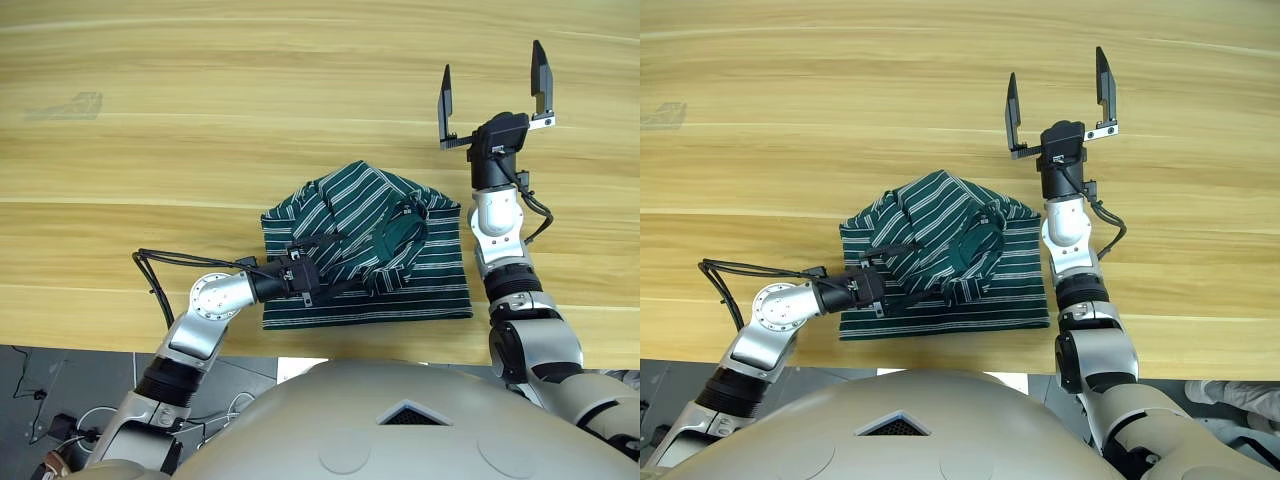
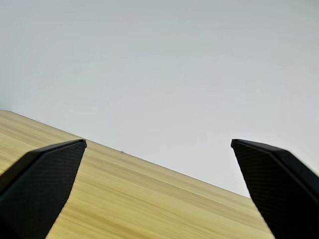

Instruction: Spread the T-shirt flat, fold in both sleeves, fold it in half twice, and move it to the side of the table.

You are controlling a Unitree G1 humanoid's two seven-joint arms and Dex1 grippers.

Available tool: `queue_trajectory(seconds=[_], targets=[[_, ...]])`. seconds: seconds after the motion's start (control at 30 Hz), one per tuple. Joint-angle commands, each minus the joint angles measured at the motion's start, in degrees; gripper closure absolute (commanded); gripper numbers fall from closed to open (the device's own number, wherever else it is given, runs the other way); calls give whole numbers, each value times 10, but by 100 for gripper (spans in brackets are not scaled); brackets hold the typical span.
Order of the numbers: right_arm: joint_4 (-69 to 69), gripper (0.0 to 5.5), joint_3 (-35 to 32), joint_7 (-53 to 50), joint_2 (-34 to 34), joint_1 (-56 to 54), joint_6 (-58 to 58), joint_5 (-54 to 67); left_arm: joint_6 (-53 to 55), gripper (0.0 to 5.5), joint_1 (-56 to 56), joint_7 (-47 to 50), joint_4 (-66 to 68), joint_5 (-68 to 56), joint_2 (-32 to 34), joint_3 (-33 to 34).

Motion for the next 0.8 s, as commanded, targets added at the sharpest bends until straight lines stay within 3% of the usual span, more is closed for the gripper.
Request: queue_trajectory(seconds=[0.03, 0.8], targets=[[2, 10, 4, 2, -1, -2, 0, 0, -3, 184, -5, 8, 8, 16, -4, -6], [4, 10, 9, 1, -3, -1, -1, -3, -28, 169, -18, 49, 27, 36, -33, -6]])
